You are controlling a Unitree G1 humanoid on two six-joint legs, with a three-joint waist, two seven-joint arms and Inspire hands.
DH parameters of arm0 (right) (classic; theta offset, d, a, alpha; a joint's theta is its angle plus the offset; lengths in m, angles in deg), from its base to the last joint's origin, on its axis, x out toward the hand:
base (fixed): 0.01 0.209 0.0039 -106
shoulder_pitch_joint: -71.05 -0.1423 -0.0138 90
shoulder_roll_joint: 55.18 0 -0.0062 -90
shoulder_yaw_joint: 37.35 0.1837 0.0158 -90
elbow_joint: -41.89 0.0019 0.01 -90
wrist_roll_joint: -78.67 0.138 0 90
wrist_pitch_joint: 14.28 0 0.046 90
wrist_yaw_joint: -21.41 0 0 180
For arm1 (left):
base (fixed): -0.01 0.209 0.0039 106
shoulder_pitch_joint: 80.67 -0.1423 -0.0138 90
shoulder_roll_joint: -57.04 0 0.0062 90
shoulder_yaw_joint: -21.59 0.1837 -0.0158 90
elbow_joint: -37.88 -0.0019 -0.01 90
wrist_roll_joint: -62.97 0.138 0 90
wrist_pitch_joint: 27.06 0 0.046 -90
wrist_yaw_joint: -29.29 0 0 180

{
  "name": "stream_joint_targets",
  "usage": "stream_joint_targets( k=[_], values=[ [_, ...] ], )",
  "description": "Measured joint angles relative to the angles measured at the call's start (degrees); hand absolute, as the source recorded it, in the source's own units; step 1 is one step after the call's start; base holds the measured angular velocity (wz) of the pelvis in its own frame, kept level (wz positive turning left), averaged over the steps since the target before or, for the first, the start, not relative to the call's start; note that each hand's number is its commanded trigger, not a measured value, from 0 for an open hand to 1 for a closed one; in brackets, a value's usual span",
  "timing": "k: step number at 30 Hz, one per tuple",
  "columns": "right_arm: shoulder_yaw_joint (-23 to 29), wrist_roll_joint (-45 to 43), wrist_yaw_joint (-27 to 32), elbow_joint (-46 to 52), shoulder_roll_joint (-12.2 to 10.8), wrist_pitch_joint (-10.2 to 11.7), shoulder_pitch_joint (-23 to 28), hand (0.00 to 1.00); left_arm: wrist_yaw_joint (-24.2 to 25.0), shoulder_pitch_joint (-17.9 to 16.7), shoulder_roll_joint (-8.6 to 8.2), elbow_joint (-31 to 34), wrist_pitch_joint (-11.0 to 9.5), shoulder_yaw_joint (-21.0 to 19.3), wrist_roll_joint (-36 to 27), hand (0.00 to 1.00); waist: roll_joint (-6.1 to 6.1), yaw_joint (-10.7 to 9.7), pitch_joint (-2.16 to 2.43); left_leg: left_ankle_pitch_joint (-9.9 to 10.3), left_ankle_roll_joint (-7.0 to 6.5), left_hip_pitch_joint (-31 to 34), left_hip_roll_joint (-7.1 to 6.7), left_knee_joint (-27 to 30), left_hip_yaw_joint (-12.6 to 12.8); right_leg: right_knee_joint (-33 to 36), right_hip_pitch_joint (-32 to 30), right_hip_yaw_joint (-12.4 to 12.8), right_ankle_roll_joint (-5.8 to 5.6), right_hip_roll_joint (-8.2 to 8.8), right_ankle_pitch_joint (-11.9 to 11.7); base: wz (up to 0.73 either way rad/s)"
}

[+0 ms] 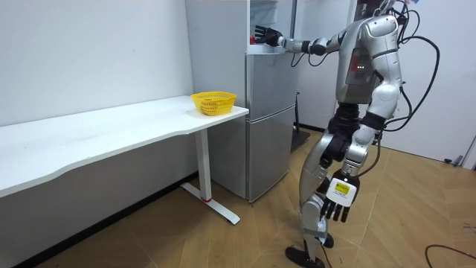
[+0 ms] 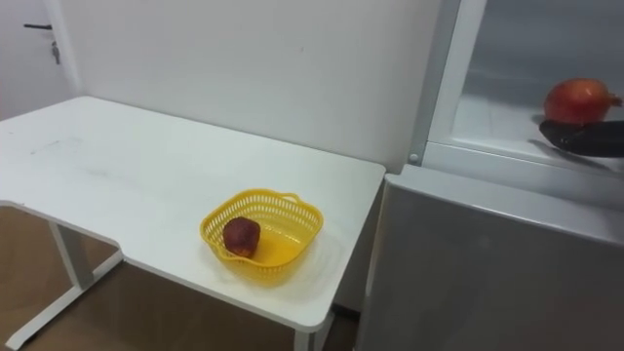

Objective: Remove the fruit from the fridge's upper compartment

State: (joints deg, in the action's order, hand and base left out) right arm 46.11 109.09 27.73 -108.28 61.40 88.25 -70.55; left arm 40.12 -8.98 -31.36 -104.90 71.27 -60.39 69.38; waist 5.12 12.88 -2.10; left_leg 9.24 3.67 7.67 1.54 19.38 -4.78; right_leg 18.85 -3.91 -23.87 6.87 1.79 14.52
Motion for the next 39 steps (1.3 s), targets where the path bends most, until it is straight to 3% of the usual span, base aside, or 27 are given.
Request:
stream_joint_targets(
  k=[19,20,21,37,39],
  values=[
    [0.0,-4.0,-3.9,0.1,0.2,0.0,-0.1,1.00,0.0,0.0,0.00,0.4,0.0,0.0,0.0,0.00,-0.02,0.3,0.02,-0.1,0.16,0.0,0.12,0.0,0.1,0.0,-0.1,0.0,0.04,0.02,-0.1,-0.01],
    [0.0,-4.0,-4.0,0.1,0.2,0.0,-0.1,0.64,0.0,0.0,0.00,0.4,0.1,0.0,0.0,0.00,-0.02,0.3,0.02,-0.1,0.16,0.0,0.12,0.0,0.1,0.0,-0.1,0.0,0.03,0.02,-0.1,0.00],
    [0.0,-4.0,-4.0,0.1,0.2,0.0,-0.1,0.00,0.0,0.0,0.00,0.4,0.0,0.0,0.0,0.00,-0.02,0.3,0.02,-0.1,0.16,0.0,0.12,0.0,0.1,0.0,-0.1,0.0,0.04,0.02,-0.1,0.00],
    [0.0,-3.5,-4.1,0.1,0.1,-0.2,-0.1,0.00,-0.1,0.2,-0.35,0.0,0.5,0.0,-0.1,0.00,0.09,0.3,0.04,-0.1,0.16,-0.1,0.13,-0.1,0.0,0.0,0.1,-0.1,-0.35,0.03,-0.4,0.00],
    [0.0,-3.5,-4.2,0.1,0.1,-1.0,-0.5,0.00,-0.1,0.4,-0.36,0.0,0.5,-0.1,0.0,0.00,0.41,0.1,0.07,-0.1,0.17,-0.1,0.13,-0.3,0.0,0.0,-0.1,-0.2,-0.35,0.04,-0.4,0.00]
  ],
)
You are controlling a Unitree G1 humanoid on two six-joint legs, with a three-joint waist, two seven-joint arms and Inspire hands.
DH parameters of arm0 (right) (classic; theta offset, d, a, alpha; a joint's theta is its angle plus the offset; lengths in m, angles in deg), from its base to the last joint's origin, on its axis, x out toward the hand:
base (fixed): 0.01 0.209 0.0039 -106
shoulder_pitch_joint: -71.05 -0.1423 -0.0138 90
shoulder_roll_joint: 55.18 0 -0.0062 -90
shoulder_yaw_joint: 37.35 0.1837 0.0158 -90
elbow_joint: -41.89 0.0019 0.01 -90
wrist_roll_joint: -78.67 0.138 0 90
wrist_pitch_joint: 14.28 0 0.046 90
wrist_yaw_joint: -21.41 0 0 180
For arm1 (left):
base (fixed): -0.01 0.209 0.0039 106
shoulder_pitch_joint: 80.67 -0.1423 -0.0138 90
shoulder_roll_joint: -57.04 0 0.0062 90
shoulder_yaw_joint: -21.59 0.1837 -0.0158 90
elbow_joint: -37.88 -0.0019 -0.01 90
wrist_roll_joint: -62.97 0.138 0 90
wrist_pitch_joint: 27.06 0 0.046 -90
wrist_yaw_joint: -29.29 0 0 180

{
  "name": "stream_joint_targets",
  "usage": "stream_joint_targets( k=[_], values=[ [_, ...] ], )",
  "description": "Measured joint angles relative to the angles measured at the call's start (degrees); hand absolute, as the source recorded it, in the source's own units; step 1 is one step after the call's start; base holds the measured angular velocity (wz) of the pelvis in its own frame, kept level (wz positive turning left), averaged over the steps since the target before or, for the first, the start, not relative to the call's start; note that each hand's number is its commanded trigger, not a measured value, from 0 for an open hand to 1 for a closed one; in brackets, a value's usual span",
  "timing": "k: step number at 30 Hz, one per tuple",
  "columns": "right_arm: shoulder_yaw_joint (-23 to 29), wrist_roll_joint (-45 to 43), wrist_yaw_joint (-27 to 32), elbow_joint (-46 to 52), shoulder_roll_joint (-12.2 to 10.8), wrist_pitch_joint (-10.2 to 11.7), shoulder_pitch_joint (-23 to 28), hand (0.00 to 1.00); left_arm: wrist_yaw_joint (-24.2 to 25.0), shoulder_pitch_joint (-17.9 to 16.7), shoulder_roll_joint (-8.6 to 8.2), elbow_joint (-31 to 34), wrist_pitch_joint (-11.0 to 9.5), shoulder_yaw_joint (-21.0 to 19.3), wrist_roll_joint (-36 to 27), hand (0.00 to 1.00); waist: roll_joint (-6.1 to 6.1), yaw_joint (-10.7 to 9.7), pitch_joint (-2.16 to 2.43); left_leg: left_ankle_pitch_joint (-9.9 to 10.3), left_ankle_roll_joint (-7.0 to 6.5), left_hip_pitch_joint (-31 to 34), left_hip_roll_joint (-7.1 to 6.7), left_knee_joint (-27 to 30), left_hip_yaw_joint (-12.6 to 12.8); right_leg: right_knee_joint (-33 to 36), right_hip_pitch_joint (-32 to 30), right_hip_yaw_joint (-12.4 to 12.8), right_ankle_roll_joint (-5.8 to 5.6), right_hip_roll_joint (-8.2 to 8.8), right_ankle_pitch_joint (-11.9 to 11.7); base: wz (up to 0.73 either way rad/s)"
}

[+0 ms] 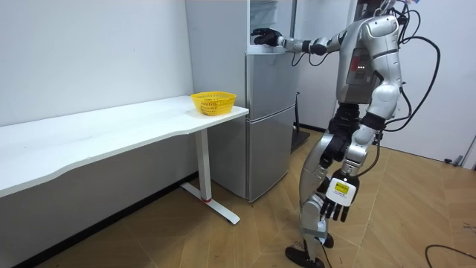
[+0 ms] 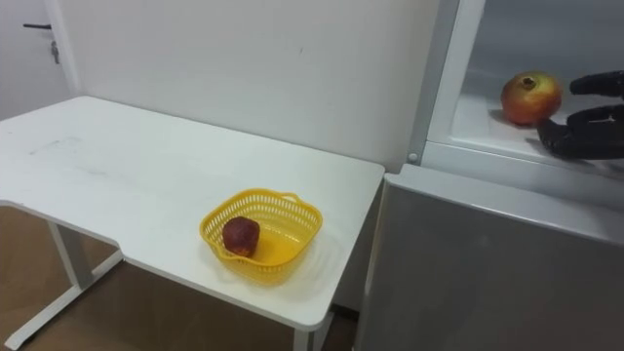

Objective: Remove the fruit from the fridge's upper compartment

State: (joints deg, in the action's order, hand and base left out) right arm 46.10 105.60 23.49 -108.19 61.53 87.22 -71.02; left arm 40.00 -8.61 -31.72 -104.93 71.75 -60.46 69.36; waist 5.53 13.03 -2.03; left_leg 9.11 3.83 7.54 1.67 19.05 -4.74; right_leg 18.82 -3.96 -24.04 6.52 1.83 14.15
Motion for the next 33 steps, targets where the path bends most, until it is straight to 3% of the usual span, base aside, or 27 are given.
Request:
stream_joint_targets(
  k=[9,15,33],
  values=[
    [0.0,0.1,-0.4,0.0,0.0,-2.8,-0.9,0.00,0.3,0.5,-0.01,1.1,-0.8,-0.8,0.0,0.00,0.90,-0.3,0.12,-0.2,-0.02,-0.2,-0.03,-0.6,0.1,-0.1,-0.2,0.1,-0.09,0.06,-0.1,0.00],
    [0.0,0.2,-0.4,0.0,0.0,-2.9,-0.9,0.00,1.3,0.6,-0.01,1.2,-1.8,-1.6,0.6,0.00,1.01,-0.3,0.15,-0.2,-0.09,-0.3,-0.04,-0.7,0.4,-0.4,-0.1,0.2,-0.07,0.05,-0.4,0.00],
    [-0.2,0.3,-0.3,0.3,-0.1,-4.8,-1.0,0.00,2.5,0.3,-0.06,1.1,-1.7,-2.7,0.5,0.00,1.34,-0.2,0.36,-0.7,-0.17,-1.2,-0.16,-1.8,0.2,-1.3,1.2,0.1,-0.17,-0.02,-0.9,0.00]
  ],
)
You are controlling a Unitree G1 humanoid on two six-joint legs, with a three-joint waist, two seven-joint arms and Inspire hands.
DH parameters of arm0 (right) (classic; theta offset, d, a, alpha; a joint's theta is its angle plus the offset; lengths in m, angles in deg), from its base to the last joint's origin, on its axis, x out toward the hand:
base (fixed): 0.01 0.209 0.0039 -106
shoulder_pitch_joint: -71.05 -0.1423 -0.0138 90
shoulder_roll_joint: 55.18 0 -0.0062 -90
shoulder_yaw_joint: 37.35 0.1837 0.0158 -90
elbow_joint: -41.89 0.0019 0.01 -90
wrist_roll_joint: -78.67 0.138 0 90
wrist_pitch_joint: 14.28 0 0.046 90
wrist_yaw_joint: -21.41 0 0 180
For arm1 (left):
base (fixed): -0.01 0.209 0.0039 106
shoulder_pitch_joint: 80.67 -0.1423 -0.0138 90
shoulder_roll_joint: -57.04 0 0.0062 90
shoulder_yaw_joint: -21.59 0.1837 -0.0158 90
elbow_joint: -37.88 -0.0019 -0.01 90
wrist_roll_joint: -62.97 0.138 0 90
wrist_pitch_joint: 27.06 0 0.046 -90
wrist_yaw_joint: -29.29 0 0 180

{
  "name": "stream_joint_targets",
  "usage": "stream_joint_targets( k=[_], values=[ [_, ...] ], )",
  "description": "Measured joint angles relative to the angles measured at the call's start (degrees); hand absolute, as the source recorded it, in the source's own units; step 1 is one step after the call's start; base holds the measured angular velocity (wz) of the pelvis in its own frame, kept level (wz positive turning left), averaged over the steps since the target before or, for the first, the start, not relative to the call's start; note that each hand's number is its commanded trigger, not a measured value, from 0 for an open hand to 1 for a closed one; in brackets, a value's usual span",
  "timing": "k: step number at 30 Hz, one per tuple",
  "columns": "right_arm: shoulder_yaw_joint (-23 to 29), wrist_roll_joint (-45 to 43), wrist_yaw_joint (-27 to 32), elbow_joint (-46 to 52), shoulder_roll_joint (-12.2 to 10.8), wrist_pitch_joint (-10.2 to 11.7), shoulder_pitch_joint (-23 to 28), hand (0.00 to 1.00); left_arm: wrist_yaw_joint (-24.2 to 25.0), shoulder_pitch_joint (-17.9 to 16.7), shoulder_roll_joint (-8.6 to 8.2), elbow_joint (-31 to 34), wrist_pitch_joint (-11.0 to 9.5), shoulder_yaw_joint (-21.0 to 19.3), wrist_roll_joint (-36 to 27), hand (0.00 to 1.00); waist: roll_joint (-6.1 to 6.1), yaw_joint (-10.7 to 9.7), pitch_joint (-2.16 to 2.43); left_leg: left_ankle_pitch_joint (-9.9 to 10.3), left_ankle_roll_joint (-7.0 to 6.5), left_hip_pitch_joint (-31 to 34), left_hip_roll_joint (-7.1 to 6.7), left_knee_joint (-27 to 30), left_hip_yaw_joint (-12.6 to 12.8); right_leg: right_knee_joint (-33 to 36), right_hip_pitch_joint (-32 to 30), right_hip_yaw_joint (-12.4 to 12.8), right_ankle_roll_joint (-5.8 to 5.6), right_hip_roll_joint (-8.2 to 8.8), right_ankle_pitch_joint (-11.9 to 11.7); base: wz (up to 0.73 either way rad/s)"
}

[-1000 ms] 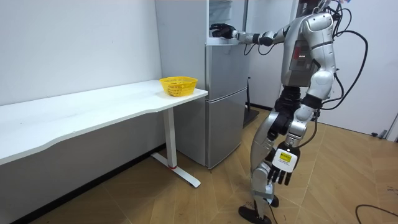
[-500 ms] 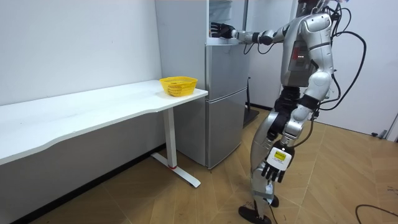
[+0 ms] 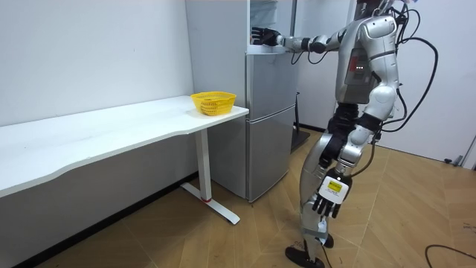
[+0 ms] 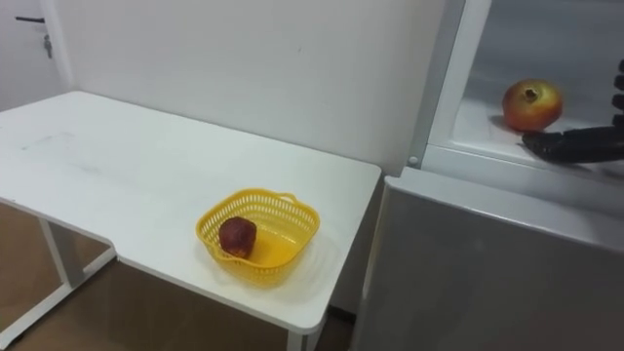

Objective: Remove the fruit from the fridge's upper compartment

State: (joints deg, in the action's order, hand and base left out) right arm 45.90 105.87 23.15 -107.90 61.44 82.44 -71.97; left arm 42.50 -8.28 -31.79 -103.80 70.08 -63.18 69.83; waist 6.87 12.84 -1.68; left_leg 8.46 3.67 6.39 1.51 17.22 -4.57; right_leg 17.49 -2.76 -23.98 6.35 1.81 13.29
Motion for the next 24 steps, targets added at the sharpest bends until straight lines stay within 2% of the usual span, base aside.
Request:
stream_joint_targets(
  k=[2,5,6,9,12,17,20,24],
  values=[
    [-0.9,0.0,0.2,0.0,0.0,-0.4,-0.2,0.00,-0.1,-0.1,0.00,-0.1,0.0,0.1,-0.6,0.00,0.31,0.0,0.14,0.0,0.00,-0.1,-0.05,0.0,-0.1,0.3,0.0,0.0,0.17,0.08,0.1,0.00],
    [-1.2,0.2,0.9,0.1,-0.2,-0.6,-0.3,0.00,-0.1,-0.5,0.02,-0.1,0.0,0.0,-1.5,0.00,0.51,0.0,0.04,0.0,0.06,-0.1,-0.02,0.3,-0.4,0.3,0.3,-0.4,0.27,0.07,0.2,0.04],
    [-1.3,0.2,1.5,0.6,-0.5,-1.2,-0.3,0.00,-0.1,-1.1,0.01,0.1,0.0,0.0,-1.7,0.00,0.84,0.0,0.19,0.0,0.07,-0.1,-0.01,0.3,-0.4,0.3,0.3,-0.4,0.30,0.07,0.2,0.00],
    [-1.7,1.6,2.8,2.6,-0.9,-3.0,-0.3,0.00,-0.1,-2.4,0.01,0.1,0.1,-0.1,-1.8,0.00,0.98,0.0,0.19,-0.1,0.11,-0.3,0.04,0.3,-0.4,0.2,0.4,-0.6,0.33,0.06,0.3,0.01],
    [-2.2,2.3,4.4,4.3,-2.3,-3.1,-0.3,0.00,-0.2,-3.3,0.16,0.2,0.1,-0.9,-2.9,0.00,1.29,0.0,0.20,-0.1,0.12,-0.1,0.04,0.5,-0.6,0.2,0.4,-1.1,0.48,0.08,0.3,0.05],
    [-3.9,2.2,5.3,6.2,-3.2,-3.1,-0.3,0.00,-0.2,-3.2,0.34,0.7,0.1,-1.2,-2.9,0.00,2.04,0.3,0.19,0.0,0.15,0.8,0.08,1.2,-0.7,0.2,-0.2,-1.8,0.41,0.09,0.6,0.08],
    [-4.6,2.2,5.3,6.2,-3.2,-3.1,-0.4,0.00,-0.2,-3.2,0.34,0.9,0.1,-1.2,-2.9,0.00,1.83,0.4,0.05,0.0,0.15,1.1,0.05,1.7,-0.7,0.2,0.2,-2.0,0.90,0.12,0.3,0.05],
    [-5.7,2.1,5.3,6.2,-3.0,-3.1,-0.4,0.00,-0.2,-3.1,0.36,1.0,0.4,-1.2,-2.9,0.00,1.66,0.4,-0.06,0.0,0.15,1.4,0.10,1.7,-0.7,0.2,0.3,-2.6,0.69,0.12,0.5,0.06]
  ],
)
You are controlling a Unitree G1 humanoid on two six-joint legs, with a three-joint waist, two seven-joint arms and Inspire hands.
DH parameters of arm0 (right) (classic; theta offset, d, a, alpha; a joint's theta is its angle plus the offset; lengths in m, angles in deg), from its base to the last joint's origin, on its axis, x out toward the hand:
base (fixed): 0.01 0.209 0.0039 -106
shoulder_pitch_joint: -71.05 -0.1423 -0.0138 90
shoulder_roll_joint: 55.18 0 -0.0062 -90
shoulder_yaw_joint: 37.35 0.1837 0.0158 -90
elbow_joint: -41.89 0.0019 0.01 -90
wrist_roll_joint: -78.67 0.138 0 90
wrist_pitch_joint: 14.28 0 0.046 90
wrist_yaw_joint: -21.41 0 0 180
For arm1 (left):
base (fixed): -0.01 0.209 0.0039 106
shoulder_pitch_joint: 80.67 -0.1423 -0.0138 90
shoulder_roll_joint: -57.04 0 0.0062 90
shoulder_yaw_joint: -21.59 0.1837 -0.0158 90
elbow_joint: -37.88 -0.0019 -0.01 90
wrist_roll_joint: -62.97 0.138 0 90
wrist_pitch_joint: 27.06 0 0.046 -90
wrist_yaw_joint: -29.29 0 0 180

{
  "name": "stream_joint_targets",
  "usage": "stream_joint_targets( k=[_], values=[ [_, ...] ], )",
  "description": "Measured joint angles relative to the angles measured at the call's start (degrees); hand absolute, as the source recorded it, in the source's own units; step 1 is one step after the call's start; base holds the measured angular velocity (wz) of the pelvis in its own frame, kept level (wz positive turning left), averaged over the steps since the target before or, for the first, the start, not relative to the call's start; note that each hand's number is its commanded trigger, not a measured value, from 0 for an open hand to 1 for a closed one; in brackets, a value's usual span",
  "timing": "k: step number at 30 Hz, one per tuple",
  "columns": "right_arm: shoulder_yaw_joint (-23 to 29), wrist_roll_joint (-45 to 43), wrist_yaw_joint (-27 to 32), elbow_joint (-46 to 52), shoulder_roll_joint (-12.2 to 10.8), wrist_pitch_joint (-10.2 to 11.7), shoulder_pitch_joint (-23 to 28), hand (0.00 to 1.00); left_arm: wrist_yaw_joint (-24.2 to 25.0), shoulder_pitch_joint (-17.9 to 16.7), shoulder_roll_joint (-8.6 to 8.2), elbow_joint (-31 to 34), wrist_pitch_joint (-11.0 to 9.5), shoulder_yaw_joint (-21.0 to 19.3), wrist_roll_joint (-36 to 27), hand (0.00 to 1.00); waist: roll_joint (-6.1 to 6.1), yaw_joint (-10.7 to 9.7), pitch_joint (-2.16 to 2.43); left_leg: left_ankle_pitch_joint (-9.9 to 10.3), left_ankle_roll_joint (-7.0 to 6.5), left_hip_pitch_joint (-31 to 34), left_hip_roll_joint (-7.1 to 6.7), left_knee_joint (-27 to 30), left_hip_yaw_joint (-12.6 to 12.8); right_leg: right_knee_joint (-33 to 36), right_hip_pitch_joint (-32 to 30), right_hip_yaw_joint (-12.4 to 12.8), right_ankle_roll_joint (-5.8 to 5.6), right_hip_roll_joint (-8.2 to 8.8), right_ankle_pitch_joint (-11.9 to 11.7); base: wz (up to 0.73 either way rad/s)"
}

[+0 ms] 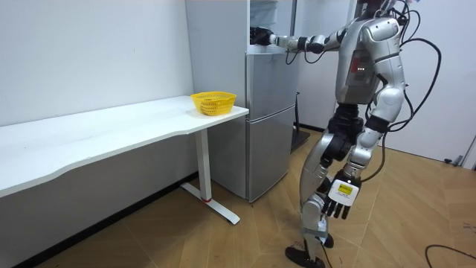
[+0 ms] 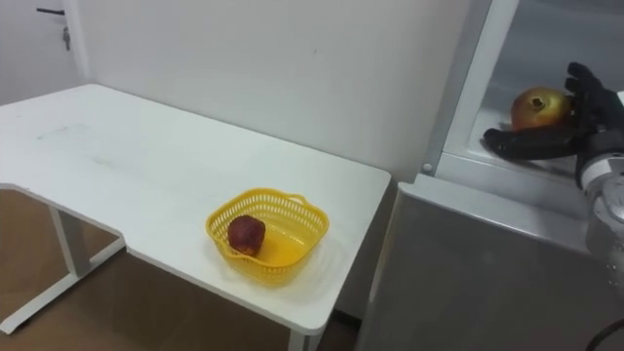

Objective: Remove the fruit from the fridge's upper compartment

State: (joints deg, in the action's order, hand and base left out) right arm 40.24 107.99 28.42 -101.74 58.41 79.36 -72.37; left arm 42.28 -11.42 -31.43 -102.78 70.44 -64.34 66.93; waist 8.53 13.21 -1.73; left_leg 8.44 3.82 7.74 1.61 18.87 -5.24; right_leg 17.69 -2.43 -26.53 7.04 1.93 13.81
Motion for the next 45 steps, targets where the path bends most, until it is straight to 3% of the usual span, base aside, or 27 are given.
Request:
stream_joint_targets(
  k=[10,11,13,20,45],
  values=[
    [-0.4,0.1,-3.3,-4.6,0.3,0.1,-2.0,0.00,-0.1,0.8,0.28,0.0,1.3,0.2,0.1,0.00,-0.15,-0.2,-0.09,0.0,0.05,0.8,0.07,0.6,-0.1,0.1,-0.4,-1.1,-0.36,0.02,0.4,0.07],
    [-0.4,0.1,-4.0,-5.6,0.3,0.3,-2.3,0.08,-0.2,1.1,0.45,0.0,1.3,0.5,0.1,0.00,-0.20,-0.1,-0.12,0.0,0.05,0.9,0.08,0.8,0.0,0.0,-0.3,-1.2,-0.39,0.02,0.4,0.04],
    [-0.1,0.1,-4.6,-6.2,0.5,1.0,-2.3,1.00,-0.5,1.5,0.46,0.0,1.2,0.6,0.1,0.00,-0.38,0.0,-0.23,0.0,0.04,1.1,0.08,1.0,0.0,0.0,-0.5,-1.2,-0.49,0.03,0.3,0.02],
    [-0.2,0.1,-7.1,-6.5,1.3,2.2,-2.1,1.00,-1.1,1.7,1.42,0.0,1.1,1.8,0.1,0.00,-0.65,0.0,-0.30,0.0,0.02,1.2,0.03,0.9,0.2,-0.1,-0.6,-1.2,-0.55,0.10,0.2,0.00],
    [0.1,3.4,-11.9,-6.0,1.8,2.6,-2.2,1.00,-1.0,2.0,0.94,0.3,1.1,1.8,0.1,0.00,-0.60,-0.1,-0.27,-0.1,-0.05,-0.5,0.02,-1.2,1.3,-0.2,-0.3,-0.2,-0.72,0.18,0.3,-0.02]
  ],
)
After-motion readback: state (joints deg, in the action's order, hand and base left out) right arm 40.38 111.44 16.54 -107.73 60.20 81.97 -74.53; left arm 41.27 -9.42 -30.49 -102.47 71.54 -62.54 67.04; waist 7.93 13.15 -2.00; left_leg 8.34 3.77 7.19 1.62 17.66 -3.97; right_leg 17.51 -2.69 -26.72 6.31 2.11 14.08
